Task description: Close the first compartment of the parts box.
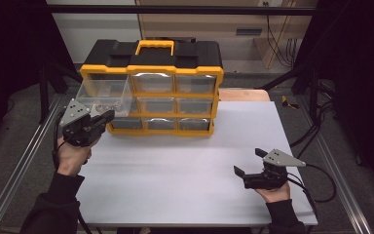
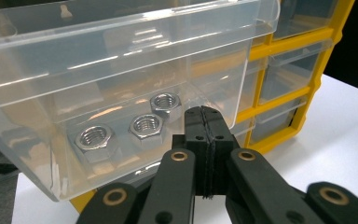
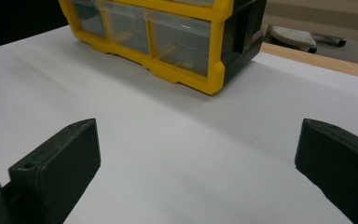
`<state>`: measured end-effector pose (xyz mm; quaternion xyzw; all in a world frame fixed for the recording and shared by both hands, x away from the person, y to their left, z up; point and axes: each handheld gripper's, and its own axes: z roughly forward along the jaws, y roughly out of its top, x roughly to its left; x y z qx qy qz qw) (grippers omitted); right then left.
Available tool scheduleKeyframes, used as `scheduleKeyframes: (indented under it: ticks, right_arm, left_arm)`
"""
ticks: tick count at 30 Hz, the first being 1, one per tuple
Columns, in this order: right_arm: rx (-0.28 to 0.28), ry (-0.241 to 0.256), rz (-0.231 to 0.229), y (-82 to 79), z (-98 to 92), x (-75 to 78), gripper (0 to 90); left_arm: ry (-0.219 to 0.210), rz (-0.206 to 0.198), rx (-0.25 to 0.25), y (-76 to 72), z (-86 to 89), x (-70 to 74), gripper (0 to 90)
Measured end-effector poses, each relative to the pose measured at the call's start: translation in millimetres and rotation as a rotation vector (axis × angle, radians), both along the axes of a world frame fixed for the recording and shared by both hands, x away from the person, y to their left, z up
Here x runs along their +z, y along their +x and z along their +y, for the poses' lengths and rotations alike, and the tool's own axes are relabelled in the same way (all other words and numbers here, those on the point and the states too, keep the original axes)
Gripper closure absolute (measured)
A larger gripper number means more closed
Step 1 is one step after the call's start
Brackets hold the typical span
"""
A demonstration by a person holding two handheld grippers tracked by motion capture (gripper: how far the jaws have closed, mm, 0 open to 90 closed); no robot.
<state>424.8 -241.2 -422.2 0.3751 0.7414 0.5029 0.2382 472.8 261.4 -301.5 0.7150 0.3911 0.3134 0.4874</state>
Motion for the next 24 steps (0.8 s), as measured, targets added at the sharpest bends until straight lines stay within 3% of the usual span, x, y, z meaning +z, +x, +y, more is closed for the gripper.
scheduleKeyframes:
  ticks: [8, 24]
  right_arm:
    - [0.002, -0.005, 0.007, 0.8, 1.5, -1.4, 0.5]
    - [0.003, -0.009, 0.008, 1.2, 1.4, -1.9, 0.5]
  left_arm:
    - [0.007, -0.002, 0.034, 6.8, 2.2, 2.2, 89.3]
    - [-0.013, 0.004, 0.105, 43.8, 8.3, 5.6, 89.3]
